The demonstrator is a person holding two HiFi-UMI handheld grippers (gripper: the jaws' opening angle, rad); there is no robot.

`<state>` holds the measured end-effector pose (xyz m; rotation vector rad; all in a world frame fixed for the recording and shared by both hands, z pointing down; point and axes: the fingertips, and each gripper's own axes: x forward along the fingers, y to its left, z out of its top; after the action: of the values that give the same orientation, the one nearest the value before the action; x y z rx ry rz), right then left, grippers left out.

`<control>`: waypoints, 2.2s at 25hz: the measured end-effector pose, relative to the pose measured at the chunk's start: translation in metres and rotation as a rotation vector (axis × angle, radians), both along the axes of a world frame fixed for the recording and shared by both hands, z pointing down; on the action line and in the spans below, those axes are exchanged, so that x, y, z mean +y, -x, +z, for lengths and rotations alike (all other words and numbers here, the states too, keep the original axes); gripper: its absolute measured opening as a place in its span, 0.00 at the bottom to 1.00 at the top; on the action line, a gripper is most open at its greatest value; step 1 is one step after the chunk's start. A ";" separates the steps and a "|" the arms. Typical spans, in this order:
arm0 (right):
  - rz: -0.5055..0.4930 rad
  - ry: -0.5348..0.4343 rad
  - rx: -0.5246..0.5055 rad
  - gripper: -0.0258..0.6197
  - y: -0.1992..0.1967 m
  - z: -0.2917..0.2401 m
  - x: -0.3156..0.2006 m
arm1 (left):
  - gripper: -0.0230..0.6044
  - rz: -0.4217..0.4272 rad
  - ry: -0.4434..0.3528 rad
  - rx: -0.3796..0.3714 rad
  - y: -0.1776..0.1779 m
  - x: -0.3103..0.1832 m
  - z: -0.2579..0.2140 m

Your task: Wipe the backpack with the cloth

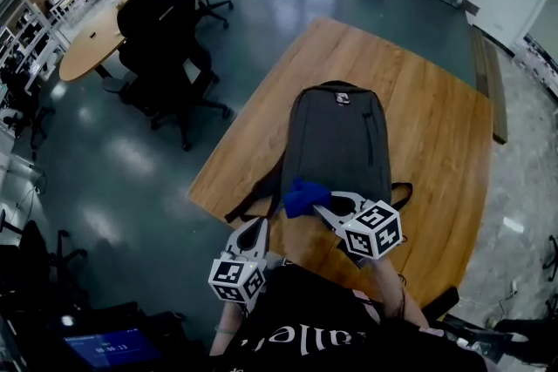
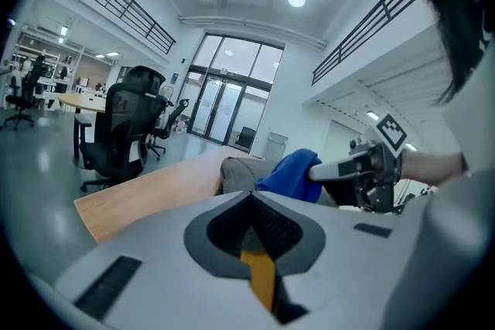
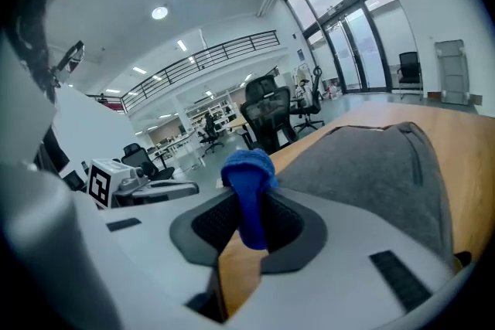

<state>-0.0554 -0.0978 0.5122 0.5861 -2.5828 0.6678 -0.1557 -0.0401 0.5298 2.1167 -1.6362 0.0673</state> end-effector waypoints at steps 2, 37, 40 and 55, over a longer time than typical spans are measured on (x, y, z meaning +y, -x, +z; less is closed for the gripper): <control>0.046 0.000 -0.002 0.14 -0.027 0.003 -0.004 | 0.04 0.015 0.001 -0.002 -0.015 0.001 0.003; 0.226 -0.138 -0.137 0.14 -0.096 -0.070 -0.066 | 0.04 0.174 0.000 -0.038 -0.079 -0.029 0.007; 0.116 -0.128 -0.165 0.14 -0.033 -0.071 -0.063 | 0.04 0.162 -0.001 -0.036 -0.071 -0.030 0.007; 0.116 -0.046 -0.082 0.14 0.019 -0.016 -0.089 | 0.04 0.089 -0.028 0.001 -0.033 -0.027 -0.004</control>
<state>-0.0744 -0.1866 0.4959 0.7432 -2.6628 0.6849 -0.1228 -0.0674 0.5256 2.2099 -1.5509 0.0720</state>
